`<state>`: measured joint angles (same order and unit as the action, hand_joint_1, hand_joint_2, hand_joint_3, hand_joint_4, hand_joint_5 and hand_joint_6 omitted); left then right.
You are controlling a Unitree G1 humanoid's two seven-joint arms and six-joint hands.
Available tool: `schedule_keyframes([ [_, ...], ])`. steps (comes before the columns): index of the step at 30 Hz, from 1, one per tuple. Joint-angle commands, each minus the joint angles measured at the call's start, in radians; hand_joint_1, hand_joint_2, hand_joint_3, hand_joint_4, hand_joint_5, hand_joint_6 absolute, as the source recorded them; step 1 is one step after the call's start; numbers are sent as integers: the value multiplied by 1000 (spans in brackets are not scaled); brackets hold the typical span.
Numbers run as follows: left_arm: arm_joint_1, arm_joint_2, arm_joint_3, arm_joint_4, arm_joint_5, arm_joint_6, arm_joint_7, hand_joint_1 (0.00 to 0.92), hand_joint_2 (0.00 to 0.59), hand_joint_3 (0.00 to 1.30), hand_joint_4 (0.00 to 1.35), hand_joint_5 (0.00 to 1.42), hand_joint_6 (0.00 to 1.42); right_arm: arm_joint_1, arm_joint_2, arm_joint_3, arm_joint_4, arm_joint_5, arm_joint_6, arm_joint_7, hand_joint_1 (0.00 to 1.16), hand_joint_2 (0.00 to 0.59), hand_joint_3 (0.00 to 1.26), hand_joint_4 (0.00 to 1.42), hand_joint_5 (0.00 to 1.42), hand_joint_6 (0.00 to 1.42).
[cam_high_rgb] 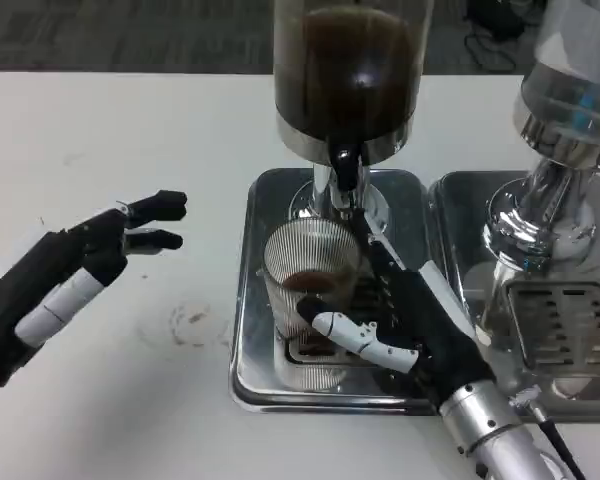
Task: Grasp the cup under the faucet to collect the drink, then remove the cup.
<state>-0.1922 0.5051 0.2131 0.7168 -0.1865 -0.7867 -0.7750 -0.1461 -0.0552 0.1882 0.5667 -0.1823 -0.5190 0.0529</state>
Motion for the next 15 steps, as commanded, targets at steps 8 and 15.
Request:
schedule_keyframes([
  [8,7,29,-17,31,34,-20,25,0,96,244,187,286,238,-46,9,14,87,-37,-50,-20,648,199,0,0,0,0],
  [15,3,39,-21,43,45,-21,30,0,85,252,204,296,238,-76,26,23,152,-45,-83,-44,673,193,0,0,0,0],
])
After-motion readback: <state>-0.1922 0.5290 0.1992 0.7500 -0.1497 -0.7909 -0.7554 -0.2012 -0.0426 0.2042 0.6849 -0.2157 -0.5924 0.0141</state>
